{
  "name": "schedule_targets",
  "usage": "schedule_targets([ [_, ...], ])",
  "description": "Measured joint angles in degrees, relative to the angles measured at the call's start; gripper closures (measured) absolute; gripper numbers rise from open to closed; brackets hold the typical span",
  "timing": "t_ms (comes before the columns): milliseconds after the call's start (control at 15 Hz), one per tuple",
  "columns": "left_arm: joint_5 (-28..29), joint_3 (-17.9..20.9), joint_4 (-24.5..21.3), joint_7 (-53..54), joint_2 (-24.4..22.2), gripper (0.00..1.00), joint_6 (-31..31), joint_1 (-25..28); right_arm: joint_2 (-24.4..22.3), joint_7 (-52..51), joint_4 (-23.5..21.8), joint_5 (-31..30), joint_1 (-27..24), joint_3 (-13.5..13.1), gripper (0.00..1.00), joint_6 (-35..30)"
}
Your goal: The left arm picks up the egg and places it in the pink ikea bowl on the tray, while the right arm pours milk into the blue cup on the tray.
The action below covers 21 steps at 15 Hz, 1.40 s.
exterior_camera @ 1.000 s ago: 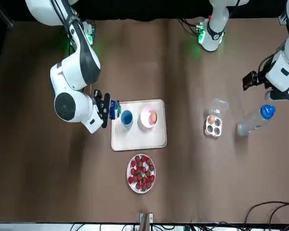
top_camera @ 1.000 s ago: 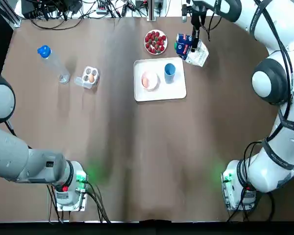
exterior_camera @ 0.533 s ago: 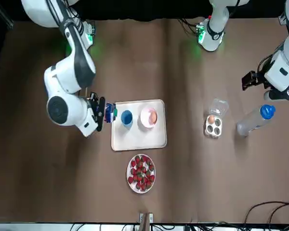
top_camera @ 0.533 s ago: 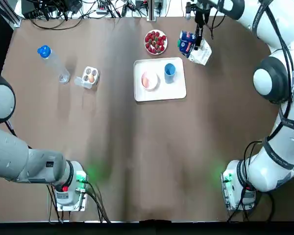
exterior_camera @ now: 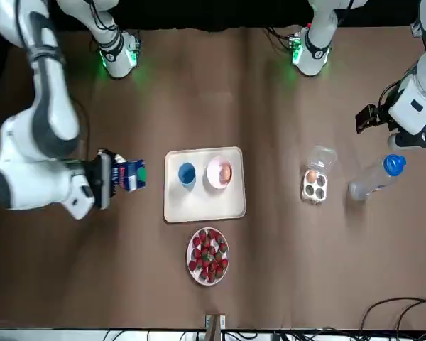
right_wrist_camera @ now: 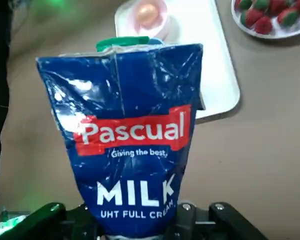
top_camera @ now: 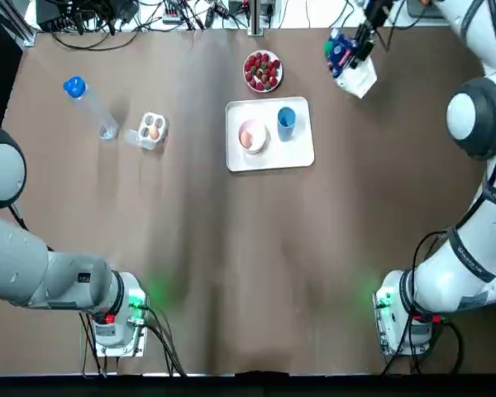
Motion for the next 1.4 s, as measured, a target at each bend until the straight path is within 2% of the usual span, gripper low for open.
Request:
schedule_targets([
  [467,0.0,0.0,0.0,0.0,0.0,0.0,0.0,0.0,1.0,-20.9,-1.7,9.7,-15.2,-0.1,0.7,-1.9],
  [933,0.0,0.0,0.0,0.0,0.0,0.0,0.0,0.1,5.7,-29.9,-3.6,14.8,-21.8,-0.1,0.7,-1.9],
  [1400,0.0,0.0,0.0,0.0,0.0,0.0,0.0,0.0,8.0,-35.2,-6.3,18.4,-26.4,-0.1,0.7,-1.9],
])
